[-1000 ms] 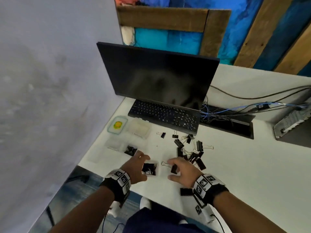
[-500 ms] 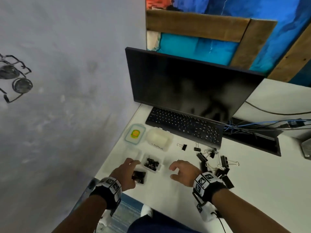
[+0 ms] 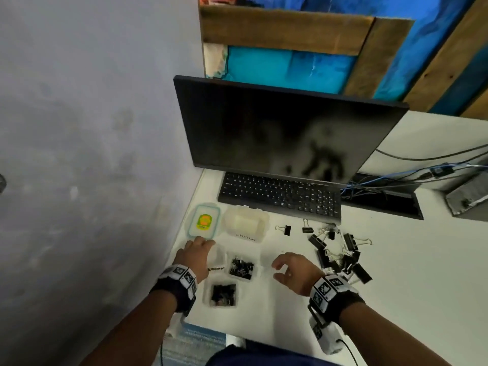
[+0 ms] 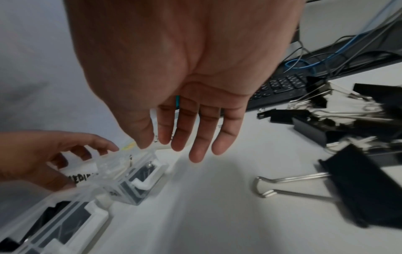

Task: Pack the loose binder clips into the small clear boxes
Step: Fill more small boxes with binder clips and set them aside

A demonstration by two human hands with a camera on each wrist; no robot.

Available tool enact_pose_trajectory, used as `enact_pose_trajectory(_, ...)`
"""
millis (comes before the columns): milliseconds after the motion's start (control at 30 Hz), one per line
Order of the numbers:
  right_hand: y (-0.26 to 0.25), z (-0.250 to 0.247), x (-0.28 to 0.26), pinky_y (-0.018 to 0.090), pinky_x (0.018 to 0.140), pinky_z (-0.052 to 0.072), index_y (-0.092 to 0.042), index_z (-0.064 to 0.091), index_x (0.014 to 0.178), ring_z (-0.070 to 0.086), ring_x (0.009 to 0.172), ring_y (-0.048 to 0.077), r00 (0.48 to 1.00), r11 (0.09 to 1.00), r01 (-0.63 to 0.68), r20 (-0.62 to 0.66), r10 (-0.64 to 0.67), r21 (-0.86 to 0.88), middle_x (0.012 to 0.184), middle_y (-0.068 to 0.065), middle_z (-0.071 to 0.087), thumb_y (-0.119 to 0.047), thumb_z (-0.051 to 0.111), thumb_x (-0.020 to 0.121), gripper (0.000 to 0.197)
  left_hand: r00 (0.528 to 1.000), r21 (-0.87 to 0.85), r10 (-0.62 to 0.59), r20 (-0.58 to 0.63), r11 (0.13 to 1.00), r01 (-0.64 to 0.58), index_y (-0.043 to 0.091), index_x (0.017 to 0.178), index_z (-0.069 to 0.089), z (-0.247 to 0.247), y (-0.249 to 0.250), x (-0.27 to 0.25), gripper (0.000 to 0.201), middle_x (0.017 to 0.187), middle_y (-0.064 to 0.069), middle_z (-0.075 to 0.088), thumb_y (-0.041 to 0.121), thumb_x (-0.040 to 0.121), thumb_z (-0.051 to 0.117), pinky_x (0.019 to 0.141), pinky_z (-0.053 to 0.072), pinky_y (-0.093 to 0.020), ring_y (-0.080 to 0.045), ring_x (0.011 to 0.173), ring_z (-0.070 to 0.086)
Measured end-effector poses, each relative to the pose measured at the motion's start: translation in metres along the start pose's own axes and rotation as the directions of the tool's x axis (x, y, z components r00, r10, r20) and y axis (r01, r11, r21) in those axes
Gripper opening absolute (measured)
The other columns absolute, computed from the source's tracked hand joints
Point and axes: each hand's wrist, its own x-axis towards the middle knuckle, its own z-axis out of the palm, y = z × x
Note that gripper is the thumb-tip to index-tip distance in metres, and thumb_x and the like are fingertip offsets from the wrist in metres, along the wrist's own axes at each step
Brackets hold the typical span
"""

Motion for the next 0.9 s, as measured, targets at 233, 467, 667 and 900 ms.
enact_pose_trajectory(233,0.031,-0.012,-0.02,0.012,0.07,0.041,-0.029,0.064,0.113,0.054,0.075,-0.006,0.997,0.996,-0.062,-0.041,0.065,0.066,0.106,-0.015,0.062,-0.034,0.065,0.09,0.023,0.983,-0.141,-0.174,-0.064,0.976,0.164,0.037,0.136,0.042,-0.024,-0.003,0.0,0.072,0.132,0.001,0.045,0.037,0.069,0.069,0.1,0.044,-0.038,-0.024,0.123,0.046)
enact_pose_trajectory(467,0.059,-0.04,-0.042,0.024,0.081,0.052,-0.029,0.056,0.125,0.065,0.083,0.008,0.996,0.989,-0.067,-0.045,0.073,0.135,0.11,-0.013,0.062,-0.038,0.068,0.085,0.043,0.965,-0.271,0.075,-0.252,0.952,-0.145,0.025,0.141,0.044,-0.037,0.077,-0.007,0.079,0.13,-0.003,0.05,0.036,0.07,0.078,0.102,0.04,-0.037,-0.026,0.119,0.048)
enact_pose_trajectory(667,0.104,-0.064,-0.092,0.028,0.096,0.051,-0.044,0.014,0.151,0.058,0.111,0.008,0.997,0.954,0.037,-0.082,-0.014,0.296,0.138,-0.011,0.044,-0.05,0.084,0.062,0.114,0.895,-0.12,0.433,-0.106,0.888,-0.443,0.029,0.143,0.034,-0.018,0.233,-0.006,0.074,0.139,0.006,0.043,0.043,0.08,0.068,0.106,0.034,-0.033,-0.018,0.125,0.04)
enact_pose_trajectory(900,0.184,-0.073,-0.157,0.019,0.087,0.042,-0.022,0.048,0.138,0.05,0.096,0.006,0.978,0.98,-0.151,-0.124,0.166,0.127,0.132,-0.003,0.051,-0.033,0.078,0.075,0.071,0.833,-0.15,0.551,-0.043,0.821,-0.551,0.029,0.143,0.036,0.025,0.331,-0.004,0.073,0.148,0.005,0.034,0.035,0.08,0.071,0.111,0.029,-0.032,-0.018,0.135,0.032)
